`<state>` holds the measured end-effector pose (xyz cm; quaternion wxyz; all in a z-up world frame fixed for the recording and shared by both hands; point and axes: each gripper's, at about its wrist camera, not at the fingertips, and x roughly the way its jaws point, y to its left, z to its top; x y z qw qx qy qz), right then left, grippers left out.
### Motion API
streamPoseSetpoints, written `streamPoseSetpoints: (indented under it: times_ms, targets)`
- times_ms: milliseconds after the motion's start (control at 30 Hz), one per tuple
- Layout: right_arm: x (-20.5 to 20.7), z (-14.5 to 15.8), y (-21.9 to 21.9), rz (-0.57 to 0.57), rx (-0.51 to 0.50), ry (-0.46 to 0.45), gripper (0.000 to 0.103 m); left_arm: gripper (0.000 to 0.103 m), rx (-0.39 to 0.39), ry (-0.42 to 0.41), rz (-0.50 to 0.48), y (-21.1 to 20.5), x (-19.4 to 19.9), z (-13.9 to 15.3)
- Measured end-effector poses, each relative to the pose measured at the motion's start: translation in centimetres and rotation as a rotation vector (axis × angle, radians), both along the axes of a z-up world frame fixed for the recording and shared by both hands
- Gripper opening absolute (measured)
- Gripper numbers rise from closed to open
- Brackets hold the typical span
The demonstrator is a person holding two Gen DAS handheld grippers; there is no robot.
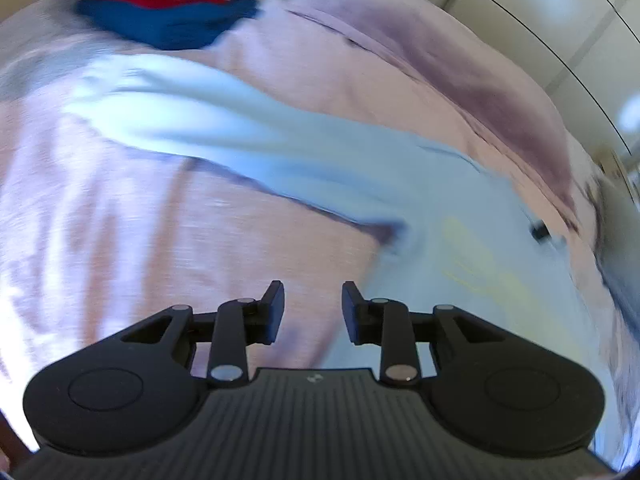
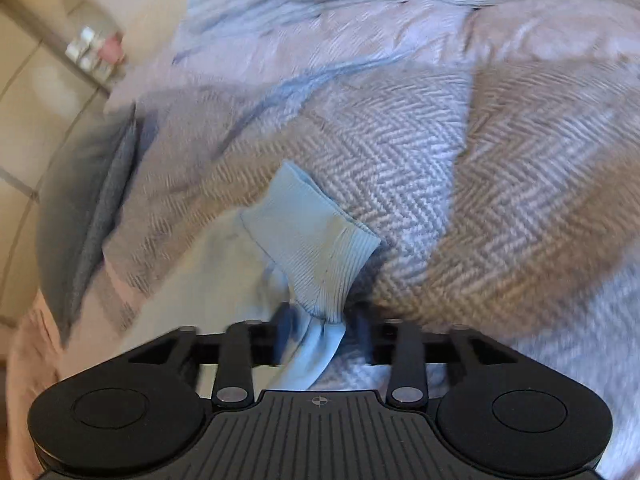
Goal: Fold clothes
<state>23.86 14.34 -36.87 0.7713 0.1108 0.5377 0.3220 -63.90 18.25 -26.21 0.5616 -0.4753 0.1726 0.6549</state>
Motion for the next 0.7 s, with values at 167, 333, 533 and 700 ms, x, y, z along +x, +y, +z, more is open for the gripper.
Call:
streamPoseSetpoints:
  times_ms: [167, 333, 533, 700]
  targets:
    - [-3.4, 1.9, -1.4, 0.058, 0.005, 0.022, 0.054, 0.041, 0.026, -0.003, 0.176, 0.4, -5.9, -0.4]
    - [-9.1, 2.3, -3.9, 0.083, -0.054, 0.064, 0.054, 0.049, 0.052, 0.022, 0.324, 3.4, -12.2, -1.9]
    - [-15.1, 2.4, -4.0, 0.069, -0.096, 0.063, 0.054, 0.043, 0.065, -0.017, 0.486, 7.3, -19.6, -4.7]
    - [-19.9, 2.3, -3.6, 0.061, -0.128, 0.053, 0.054, 0.013, 0.162, 0.019, 0.342, 10.0, -21.0, -3.4]
